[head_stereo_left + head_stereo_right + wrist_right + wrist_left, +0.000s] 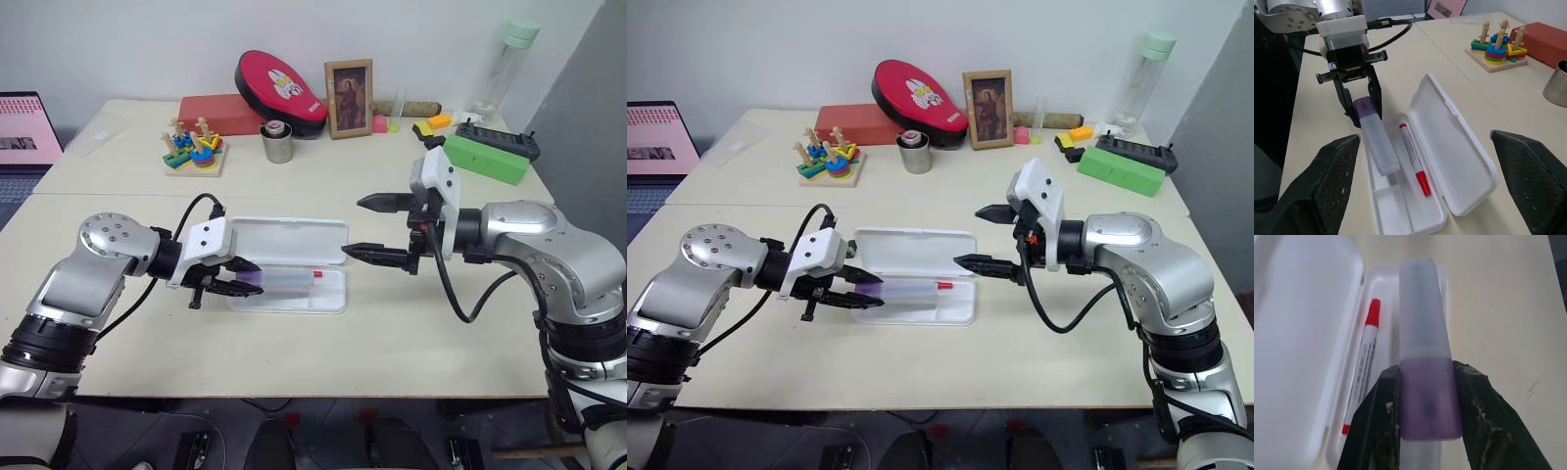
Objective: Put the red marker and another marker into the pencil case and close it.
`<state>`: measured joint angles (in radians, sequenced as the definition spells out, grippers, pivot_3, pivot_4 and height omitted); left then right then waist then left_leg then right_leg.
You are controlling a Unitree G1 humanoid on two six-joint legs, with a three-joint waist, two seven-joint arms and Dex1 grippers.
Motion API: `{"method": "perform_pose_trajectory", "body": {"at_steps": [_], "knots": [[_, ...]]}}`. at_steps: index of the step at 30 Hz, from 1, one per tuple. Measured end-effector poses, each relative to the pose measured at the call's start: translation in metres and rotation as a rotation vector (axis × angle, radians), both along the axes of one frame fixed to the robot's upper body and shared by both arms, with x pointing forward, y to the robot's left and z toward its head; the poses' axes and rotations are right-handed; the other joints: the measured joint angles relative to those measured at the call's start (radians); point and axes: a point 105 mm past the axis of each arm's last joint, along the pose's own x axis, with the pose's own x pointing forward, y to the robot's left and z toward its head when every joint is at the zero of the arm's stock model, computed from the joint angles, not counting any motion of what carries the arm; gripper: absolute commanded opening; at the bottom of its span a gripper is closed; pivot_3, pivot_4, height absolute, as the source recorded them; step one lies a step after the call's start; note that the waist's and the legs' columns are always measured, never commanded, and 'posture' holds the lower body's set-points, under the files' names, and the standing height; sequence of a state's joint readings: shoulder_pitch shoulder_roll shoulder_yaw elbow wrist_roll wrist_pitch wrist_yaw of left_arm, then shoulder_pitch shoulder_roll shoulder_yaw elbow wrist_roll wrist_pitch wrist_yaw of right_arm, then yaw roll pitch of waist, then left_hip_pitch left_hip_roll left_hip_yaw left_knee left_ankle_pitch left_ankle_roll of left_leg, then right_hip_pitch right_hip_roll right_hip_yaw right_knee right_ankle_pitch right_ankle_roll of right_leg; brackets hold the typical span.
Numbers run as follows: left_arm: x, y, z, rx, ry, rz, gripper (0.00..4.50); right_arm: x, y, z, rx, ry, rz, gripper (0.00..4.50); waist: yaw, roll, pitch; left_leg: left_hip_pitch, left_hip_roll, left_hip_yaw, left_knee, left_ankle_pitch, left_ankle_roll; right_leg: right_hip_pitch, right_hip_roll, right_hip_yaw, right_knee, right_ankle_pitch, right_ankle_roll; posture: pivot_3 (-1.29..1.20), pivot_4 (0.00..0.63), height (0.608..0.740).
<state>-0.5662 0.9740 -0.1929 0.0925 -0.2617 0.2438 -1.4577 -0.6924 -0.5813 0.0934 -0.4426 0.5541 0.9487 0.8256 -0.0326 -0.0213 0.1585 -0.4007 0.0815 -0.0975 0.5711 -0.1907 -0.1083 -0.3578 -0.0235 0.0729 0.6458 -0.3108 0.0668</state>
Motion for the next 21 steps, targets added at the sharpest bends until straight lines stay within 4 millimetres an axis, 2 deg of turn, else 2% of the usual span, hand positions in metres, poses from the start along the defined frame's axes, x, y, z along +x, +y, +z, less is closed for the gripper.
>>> {"method": "perform_pose_trajectory", "body": {"at_steps": [5, 14, 21], "knots": [[0.004, 0.003, -0.015, 0.052, 0.048, -0.007, 1.19, -0.002, 0.001, -0.005, -0.011, 0.013, -0.020, 4.50, 0.003, 0.000, 0.000, -0.001, 0.000, 0.000, 0.001, 0.000, 0.000, 0.000, 0.000, 0.000, 0.000, 0.000, 0.000, 0.00, 0.150, 0.740], [0.007, 0.003, -0.028, 0.103, 0.069, -0.018, 1.19, -0.002, 0.002, -0.009, -0.013, 0.020, -0.037, 4.50, 0.003, 0.000, 0.000, 0.000, 0.000, 0.000, 0.001, 0.000, 0.000, 0.001, 0.000, 0.000, 0.001, 0.000, 0.000, 0.00, 0.150, 0.740], [0.011, -0.003, -0.026, 0.107, 0.062, -0.036, 1.19, -0.002, 0.003, -0.012, -0.018, 0.026, -0.043, 4.50, 0.001, 0.000, 0.000, 0.000, 0.000, 0.000, 0.001, 0.000, 0.000, 0.001, 0.000, 0.000, 0.001, 0.000, -0.001, 0.00, 0.150, 0.740]]}}
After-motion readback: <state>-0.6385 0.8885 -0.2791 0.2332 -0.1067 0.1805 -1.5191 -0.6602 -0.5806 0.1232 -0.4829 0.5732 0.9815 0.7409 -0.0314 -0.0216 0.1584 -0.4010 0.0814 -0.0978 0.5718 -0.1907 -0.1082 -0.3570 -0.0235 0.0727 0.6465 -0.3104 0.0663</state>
